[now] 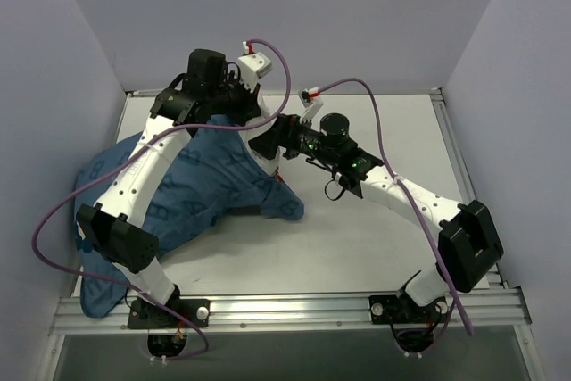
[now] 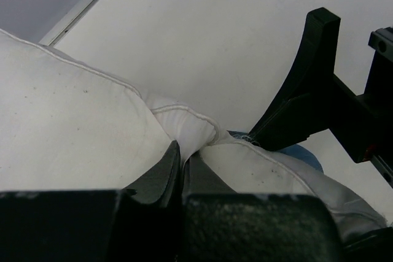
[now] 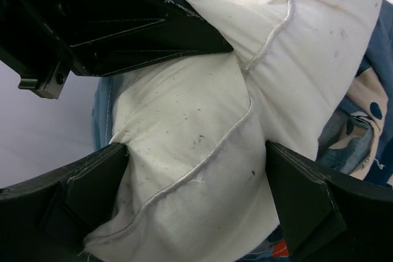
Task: Remove the pillowcase from the pillow
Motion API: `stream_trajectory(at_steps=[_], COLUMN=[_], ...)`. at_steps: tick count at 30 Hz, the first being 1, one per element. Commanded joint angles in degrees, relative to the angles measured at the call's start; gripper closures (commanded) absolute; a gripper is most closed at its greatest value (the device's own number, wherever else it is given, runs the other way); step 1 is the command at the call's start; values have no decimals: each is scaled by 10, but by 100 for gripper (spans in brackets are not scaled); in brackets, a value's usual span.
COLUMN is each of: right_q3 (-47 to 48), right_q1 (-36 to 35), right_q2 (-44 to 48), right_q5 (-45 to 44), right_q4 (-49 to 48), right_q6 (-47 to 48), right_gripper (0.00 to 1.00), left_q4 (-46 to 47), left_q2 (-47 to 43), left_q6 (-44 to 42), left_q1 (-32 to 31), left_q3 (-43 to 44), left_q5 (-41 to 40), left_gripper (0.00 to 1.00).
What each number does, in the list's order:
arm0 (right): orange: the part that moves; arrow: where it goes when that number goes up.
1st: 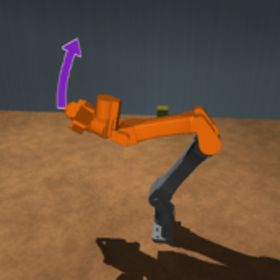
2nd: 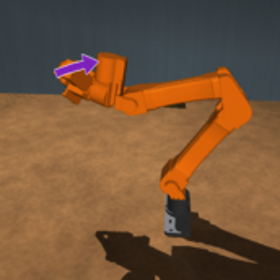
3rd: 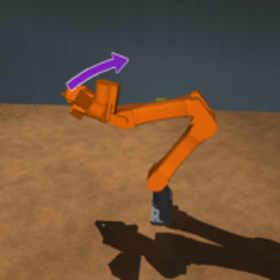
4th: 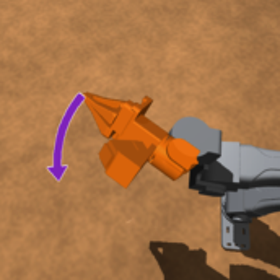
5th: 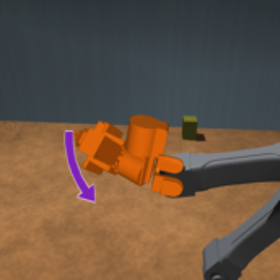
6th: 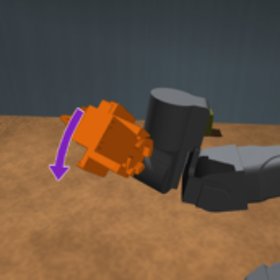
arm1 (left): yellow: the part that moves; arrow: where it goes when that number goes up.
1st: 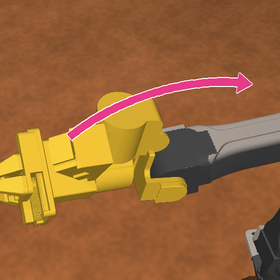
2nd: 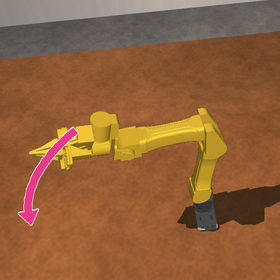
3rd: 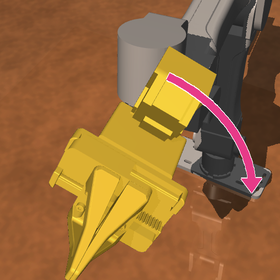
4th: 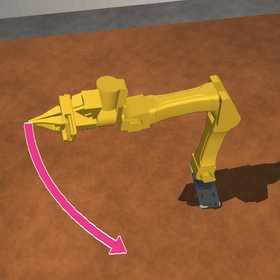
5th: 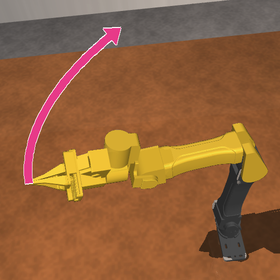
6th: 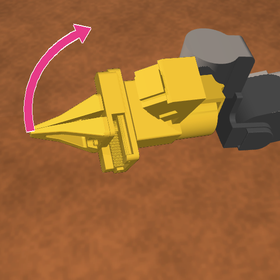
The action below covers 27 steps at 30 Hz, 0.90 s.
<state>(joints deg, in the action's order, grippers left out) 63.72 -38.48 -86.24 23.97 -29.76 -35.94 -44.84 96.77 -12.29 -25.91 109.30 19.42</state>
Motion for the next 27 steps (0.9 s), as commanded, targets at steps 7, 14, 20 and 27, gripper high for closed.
stream_trajectory(at_steps=[7, 14, 20, 27], right_q3=[10, -32, -94, -128], right_q1=[-38, -27, -18, -21], right_q2=[-61, -61, -50, -39], right_q5=[11, -5, -11, -23], right_q4=[-70, -89, -143, -179], right_q6=[-30, -71, -114, -149], right_gripper=[47, 100, 100, 100], left_q4=[47, 14, -70, -140], left_q2=[-19, -17, -37, -67], left_q6=[25, -11, -97, -106], left_q1=[-16, -15, -14, -19], left_q3=[33, 13, 21, -15], left_q5=[55, 86, 116, -33], left_gripper=[98, 65, 6, 0])
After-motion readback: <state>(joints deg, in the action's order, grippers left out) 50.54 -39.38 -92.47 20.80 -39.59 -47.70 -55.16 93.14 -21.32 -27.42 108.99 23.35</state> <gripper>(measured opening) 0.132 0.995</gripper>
